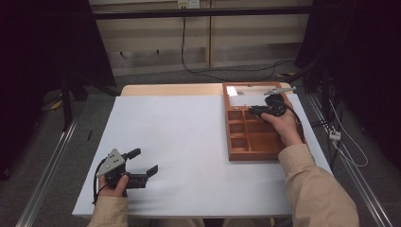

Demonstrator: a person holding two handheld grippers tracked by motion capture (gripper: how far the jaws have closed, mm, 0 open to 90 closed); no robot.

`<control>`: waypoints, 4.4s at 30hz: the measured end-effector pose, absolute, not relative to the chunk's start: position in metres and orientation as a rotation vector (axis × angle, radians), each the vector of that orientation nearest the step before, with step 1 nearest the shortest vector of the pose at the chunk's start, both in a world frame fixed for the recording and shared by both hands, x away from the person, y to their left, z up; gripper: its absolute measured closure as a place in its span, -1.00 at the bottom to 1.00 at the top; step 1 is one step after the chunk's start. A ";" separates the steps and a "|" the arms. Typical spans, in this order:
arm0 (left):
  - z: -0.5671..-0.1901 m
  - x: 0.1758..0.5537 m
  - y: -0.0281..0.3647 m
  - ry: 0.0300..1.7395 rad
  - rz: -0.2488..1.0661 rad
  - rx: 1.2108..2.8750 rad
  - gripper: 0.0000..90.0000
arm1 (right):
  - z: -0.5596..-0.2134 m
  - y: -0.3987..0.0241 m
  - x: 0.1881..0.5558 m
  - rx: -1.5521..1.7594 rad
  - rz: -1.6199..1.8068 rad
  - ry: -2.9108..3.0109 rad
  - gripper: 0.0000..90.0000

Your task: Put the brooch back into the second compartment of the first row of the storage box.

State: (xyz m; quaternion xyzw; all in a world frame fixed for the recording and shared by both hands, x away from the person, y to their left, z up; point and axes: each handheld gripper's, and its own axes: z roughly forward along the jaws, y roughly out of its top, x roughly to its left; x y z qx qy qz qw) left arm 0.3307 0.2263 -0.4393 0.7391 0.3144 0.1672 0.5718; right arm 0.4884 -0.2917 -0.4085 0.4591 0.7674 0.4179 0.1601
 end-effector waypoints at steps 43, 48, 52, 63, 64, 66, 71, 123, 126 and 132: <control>-0.440 0.331 0.224 0.742 0.384 1.726 -0.91 | -0.421 -0.293 0.487 1.328 1.089 2.242 0.74; -0.440 0.330 0.225 0.739 0.384 1.727 -0.91 | -0.418 -0.294 0.486 1.339 1.096 2.228 0.63; -0.440 0.332 0.225 0.735 0.386 1.730 -0.91 | -0.417 -0.295 0.484 1.348 1.109 2.215 0.47; -0.439 0.330 0.225 0.740 0.380 1.720 -0.91 | -0.413 -0.291 0.481 1.421 1.163 2.161 -0.27; -0.439 0.331 0.225 0.739 0.380 1.720 -0.91 | -0.413 -0.290 0.480 1.424 1.169 2.159 -0.33; -0.440 0.331 0.225 0.740 0.381 1.722 -0.91 | -0.411 -0.288 0.478 1.432 1.179 2.151 -0.41; -0.439 0.331 0.225 0.737 0.382 1.716 -0.91 | -0.407 -0.283 0.473 1.414 1.172 2.167 -0.53; -0.439 0.328 0.224 0.741 0.380 1.720 -0.91 | -0.399 -0.269 0.373 1.168 1.307 2.309 -0.58; -0.439 0.328 0.223 0.741 0.380 1.716 -0.91 | -0.401 -0.269 0.368 1.165 1.307 2.307 -0.58; -0.439 0.328 0.223 0.736 0.381 1.722 -0.91 | -0.404 -0.270 0.359 1.154 1.308 2.310 -0.59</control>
